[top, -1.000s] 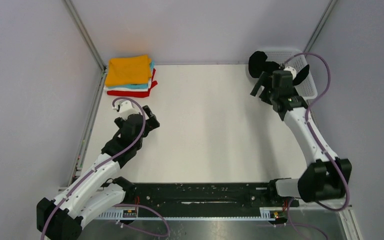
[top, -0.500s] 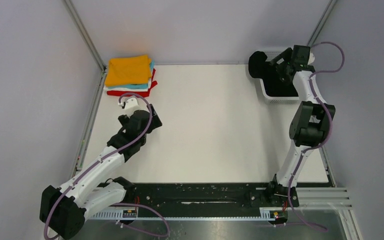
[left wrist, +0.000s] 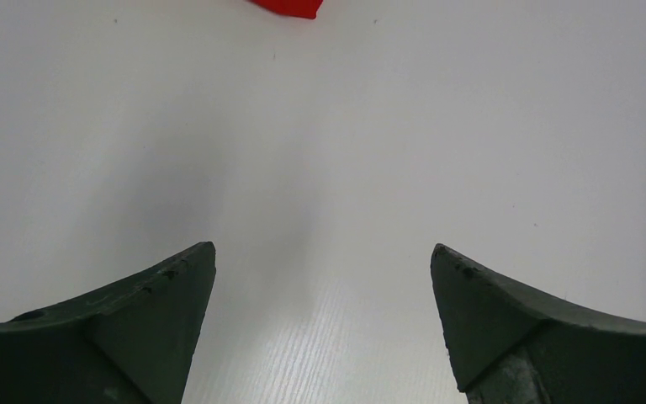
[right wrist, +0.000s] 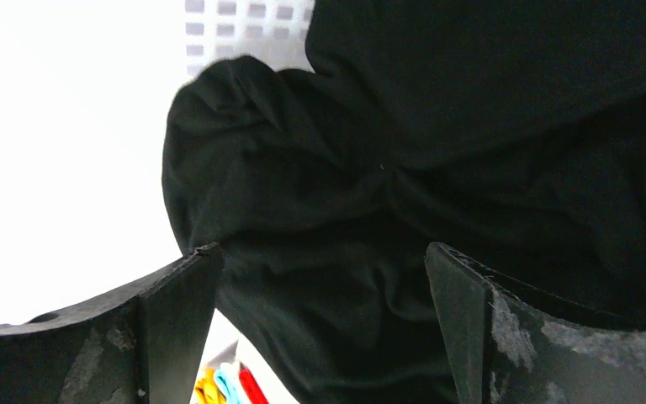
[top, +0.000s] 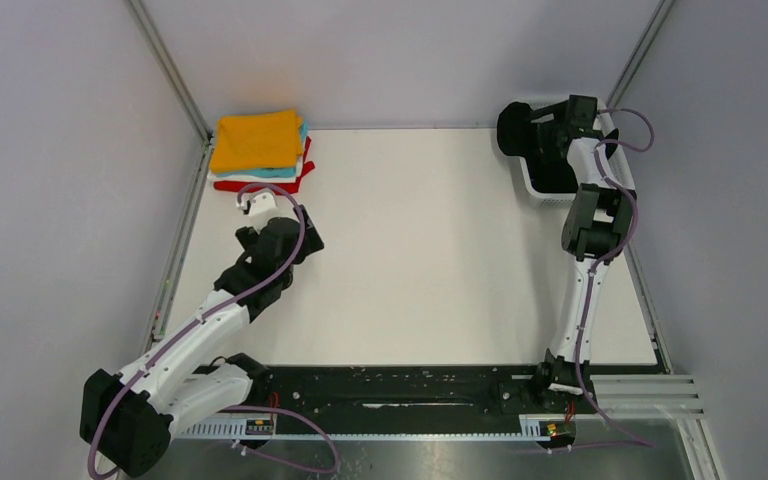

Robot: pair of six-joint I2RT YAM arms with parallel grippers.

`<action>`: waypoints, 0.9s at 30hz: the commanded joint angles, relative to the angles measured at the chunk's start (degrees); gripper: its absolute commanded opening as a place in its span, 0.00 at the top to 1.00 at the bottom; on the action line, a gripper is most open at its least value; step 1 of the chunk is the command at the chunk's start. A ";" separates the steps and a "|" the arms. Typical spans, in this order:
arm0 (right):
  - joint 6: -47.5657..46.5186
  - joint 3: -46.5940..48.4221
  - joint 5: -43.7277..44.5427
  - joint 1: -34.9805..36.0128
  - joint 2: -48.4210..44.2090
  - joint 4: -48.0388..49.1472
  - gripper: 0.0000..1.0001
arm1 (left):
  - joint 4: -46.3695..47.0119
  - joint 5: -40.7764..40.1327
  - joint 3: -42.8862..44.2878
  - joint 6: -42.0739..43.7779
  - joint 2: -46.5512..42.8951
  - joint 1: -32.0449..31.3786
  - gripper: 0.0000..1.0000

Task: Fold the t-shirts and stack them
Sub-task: Grab crumpled tshirt from bin with the right arm

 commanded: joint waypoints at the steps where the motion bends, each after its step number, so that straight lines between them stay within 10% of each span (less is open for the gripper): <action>1: 5.13 8.98 0.38 0.46 4.16 -0.10 0.01 | 0.23 -2.20 2.92 1.08 -0.12 0.01 0.01; 13: 11.46 17.91 0.07 1.96 14.33 7.11 0.10 | -1.69 -3.24 4.50 1.78 2.40 0.01 0.01; 23: 12.29 13.83 0.95 1.83 12.08 17.33 0.77 | -2.35 -3.35 4.95 1.91 3.04 0.06 0.01; 27: 9.01 9.32 -0.98 0.88 5.95 19.54 0.87 | -2.39 -3.40 4.47 1.75 1.55 0.01 0.01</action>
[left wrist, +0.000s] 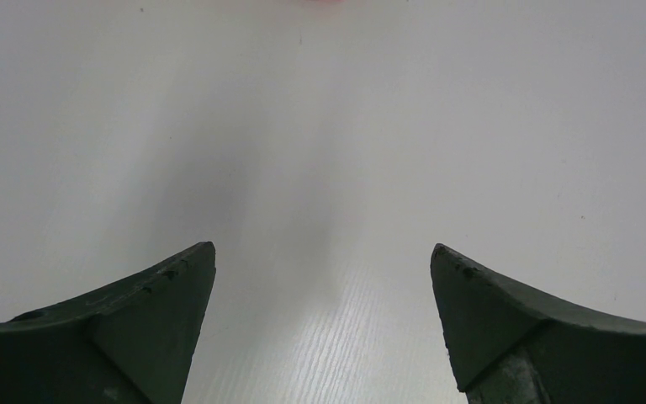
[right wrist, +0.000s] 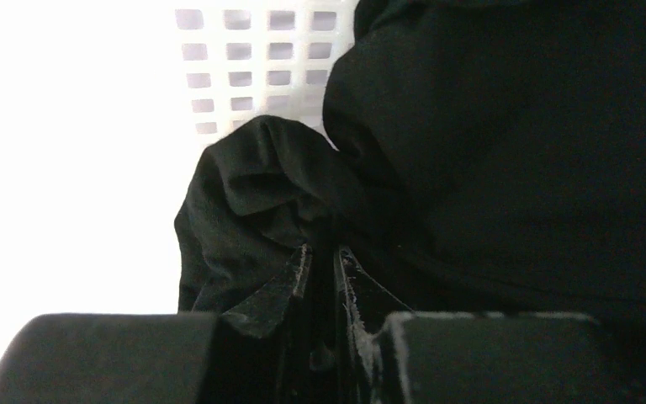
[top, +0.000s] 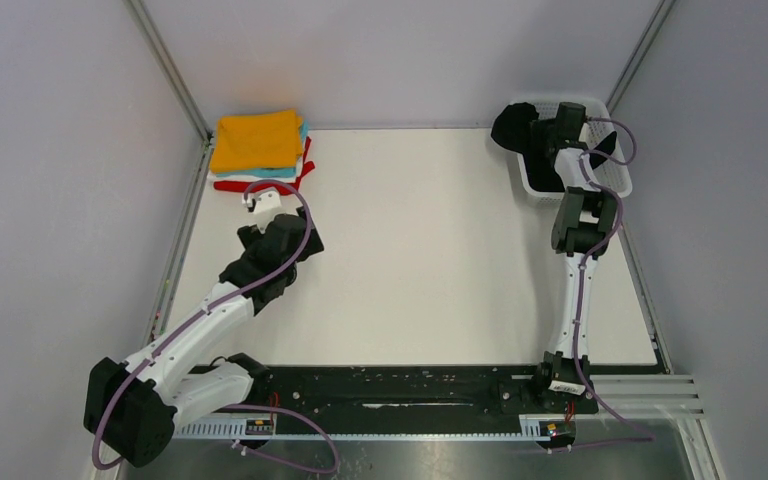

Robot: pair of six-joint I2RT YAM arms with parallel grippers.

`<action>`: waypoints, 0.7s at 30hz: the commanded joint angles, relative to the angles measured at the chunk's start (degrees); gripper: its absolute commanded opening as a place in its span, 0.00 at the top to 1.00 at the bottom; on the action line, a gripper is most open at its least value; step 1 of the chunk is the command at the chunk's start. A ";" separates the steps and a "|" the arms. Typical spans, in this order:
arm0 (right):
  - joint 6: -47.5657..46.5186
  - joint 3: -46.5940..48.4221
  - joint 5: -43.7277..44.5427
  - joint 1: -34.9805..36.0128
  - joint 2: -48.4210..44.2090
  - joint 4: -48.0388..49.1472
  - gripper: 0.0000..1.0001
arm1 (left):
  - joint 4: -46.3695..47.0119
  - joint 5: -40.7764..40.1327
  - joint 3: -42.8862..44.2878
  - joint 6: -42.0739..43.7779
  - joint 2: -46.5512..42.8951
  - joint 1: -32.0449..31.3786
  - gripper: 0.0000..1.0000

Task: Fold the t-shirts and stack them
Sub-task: Grab crumpled tshirt from bin with the right arm, then move the tshirt to the center of the board

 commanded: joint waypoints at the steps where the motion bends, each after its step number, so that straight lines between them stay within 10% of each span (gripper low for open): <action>1: -2.63 -5.84 -2.25 -0.57 -11.78 8.40 0.87 | 0.60 -1.71 2.53 0.40 -2.48 0.01 0.01; 11: -17.95 -32.02 -8.41 -2.34 -47.50 13.92 1.00 | 4.46 4.15 0.62 -2.83 -9.28 0.06 0.01; 21: -36.05 -15.22 -20.83 8.88 -64.62 -11.55 1.00 | 1.60 8.44 1.13 -3.23 -16.46 0.01 0.01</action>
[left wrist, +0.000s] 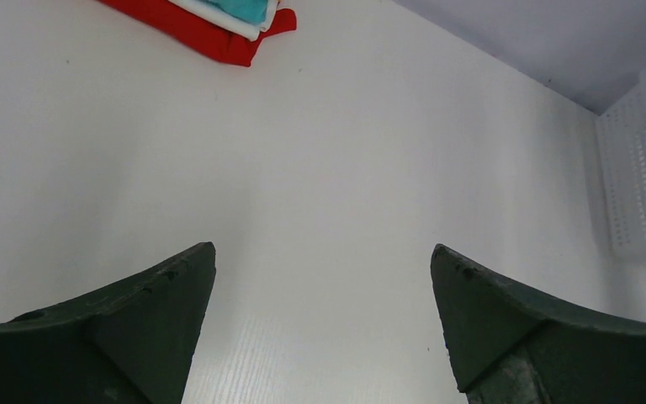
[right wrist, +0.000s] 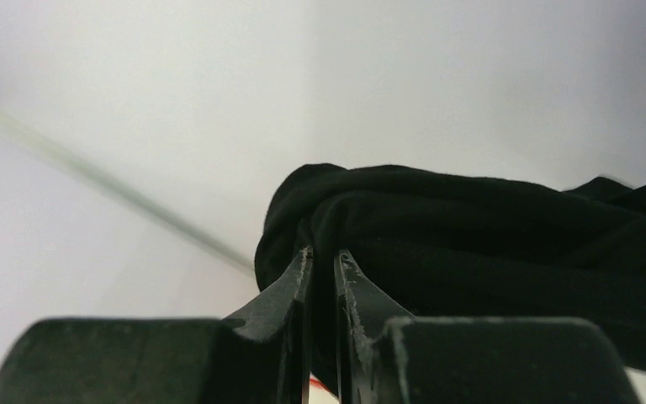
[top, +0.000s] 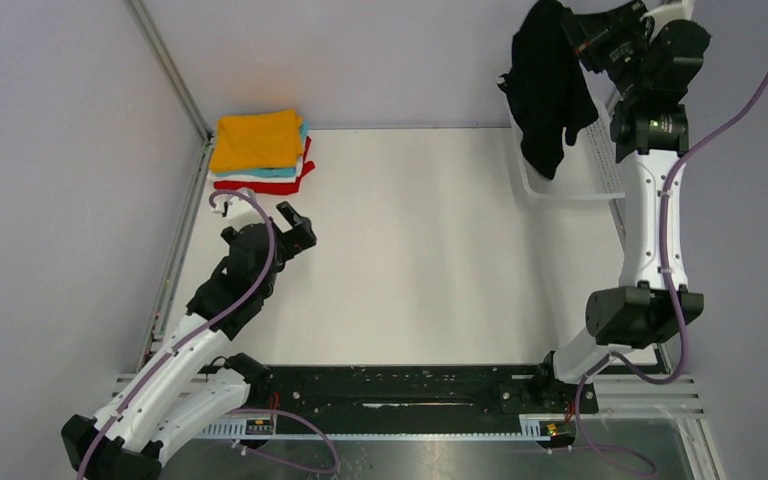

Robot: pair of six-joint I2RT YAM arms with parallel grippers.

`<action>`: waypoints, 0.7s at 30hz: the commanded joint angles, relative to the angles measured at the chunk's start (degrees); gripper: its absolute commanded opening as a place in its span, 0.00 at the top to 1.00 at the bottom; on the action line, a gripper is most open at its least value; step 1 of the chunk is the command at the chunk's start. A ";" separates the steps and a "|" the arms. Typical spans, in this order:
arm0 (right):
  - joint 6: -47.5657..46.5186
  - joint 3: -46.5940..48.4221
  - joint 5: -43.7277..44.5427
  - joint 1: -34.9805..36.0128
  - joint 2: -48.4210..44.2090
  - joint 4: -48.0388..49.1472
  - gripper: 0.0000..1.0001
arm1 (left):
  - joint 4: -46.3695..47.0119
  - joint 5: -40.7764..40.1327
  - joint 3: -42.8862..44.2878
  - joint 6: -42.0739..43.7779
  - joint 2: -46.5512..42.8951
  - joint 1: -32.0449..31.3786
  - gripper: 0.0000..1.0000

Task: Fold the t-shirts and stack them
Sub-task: Move the tshirt to the center of the board

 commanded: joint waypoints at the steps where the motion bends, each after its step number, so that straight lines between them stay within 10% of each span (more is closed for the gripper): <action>1: -13.15 11.77 -7.50 10.22 -3.68 -14.10 1.00 | -0.20 2.54 1.03 -1.14 -3.14 0.01 0.01; 12: -16.11 23.19 -26.13 24.93 -0.32 -22.35 1.00 | -9.45 -0.81 2.25 -6.23 -9.06 0.01 0.01; 17: -28.70 5.92 -25.82 25.13 -6.87 -28.07 0.99 | -12.95 -2.21 2.78 -9.23 -10.14 0.01 0.01; 21: -38.80 -23.94 -9.23 24.26 -19.98 -24.15 0.94 | -14.51 -1.55 2.63 -9.55 -9.46 0.01 0.01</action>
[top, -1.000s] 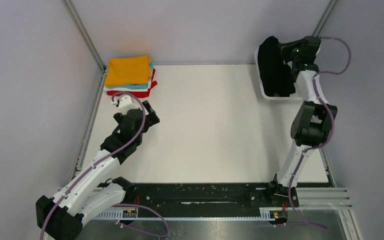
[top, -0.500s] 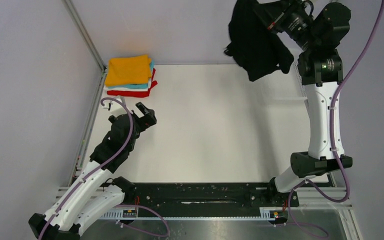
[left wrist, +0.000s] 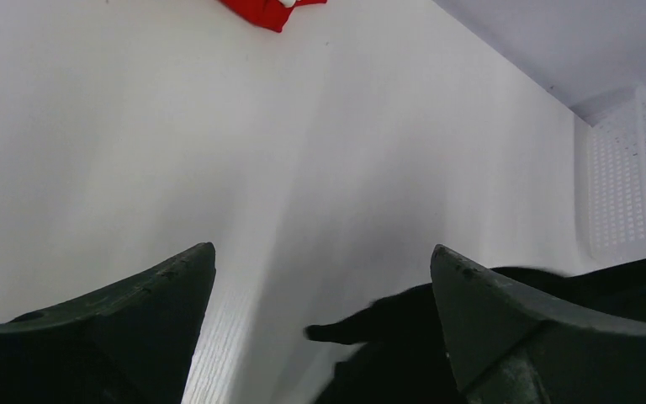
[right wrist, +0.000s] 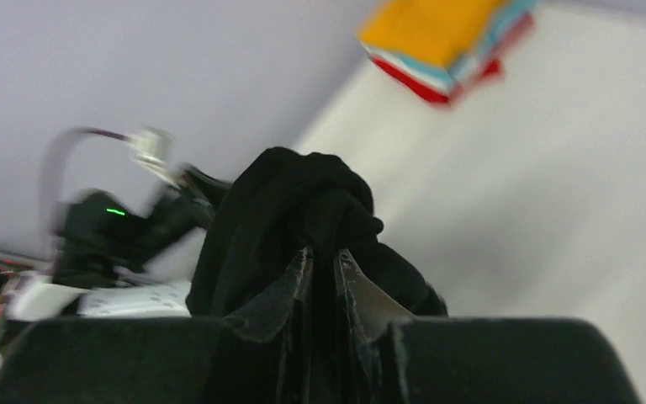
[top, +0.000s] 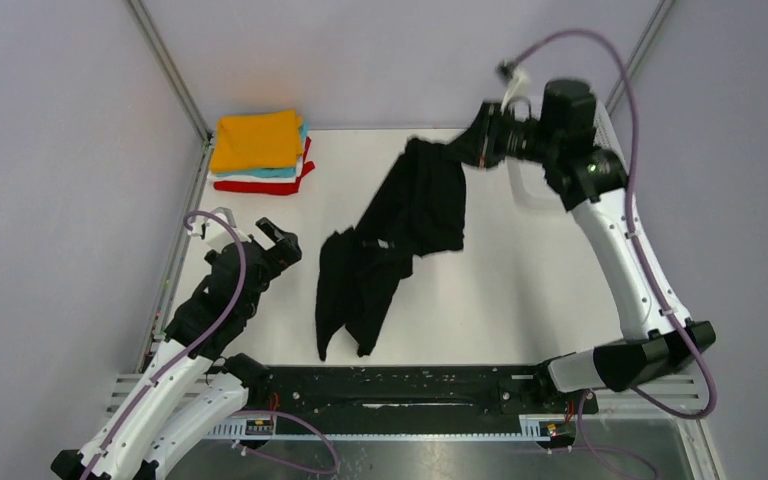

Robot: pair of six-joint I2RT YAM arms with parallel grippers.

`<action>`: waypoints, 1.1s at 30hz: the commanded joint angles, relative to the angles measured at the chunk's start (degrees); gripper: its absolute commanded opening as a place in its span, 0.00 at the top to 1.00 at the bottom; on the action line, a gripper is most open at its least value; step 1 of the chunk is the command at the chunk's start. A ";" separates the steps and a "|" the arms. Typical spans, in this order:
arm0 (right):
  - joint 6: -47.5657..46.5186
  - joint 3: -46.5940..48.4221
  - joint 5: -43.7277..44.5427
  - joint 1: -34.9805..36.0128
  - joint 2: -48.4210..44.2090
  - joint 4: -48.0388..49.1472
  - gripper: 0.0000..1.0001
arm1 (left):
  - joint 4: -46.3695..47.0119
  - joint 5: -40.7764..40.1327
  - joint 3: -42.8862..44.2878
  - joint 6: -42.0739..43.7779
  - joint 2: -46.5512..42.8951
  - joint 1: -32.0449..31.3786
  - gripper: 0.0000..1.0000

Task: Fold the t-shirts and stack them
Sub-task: Move the tshirt to the center of the board, then flatten out the tshirt

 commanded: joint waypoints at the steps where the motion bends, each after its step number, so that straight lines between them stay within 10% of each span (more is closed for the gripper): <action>1: -14.24 -24.37 16.17 -1.62 -11.65 0.52 0.93 | -2.28 -1.05 2.30 -1.93 0.75 0.01 0.01; 4: -14.30 -39.47 28.52 -4.84 -13.81 2.11 0.71 | -3.17 0.26 1.79 -2.48 3.19 0.01 0.01; 6: -13.05 -44.24 38.64 -6.07 -12.80 0.12 0.29 | -2.81 4.04 0.82 -1.90 5.34 0.01 0.01; 10: -9.92 -46.00 53.79 -6.18 -11.75 -6.18 0.01 | -2.55 14.65 -3.19 -1.37 9.98 0.06 0.01; 19: 2.21 -60.53 55.41 -6.07 -27.95 -6.98 0.01 | 5.49 35.90 -17.29 -5.27 9.74 -3.37 0.08; 33: 7.35 -74.57 49.01 6.42 -30.38 2.72 0.09 | 14.75 33.78 -20.32 -8.35 20.09 -17.46 0.20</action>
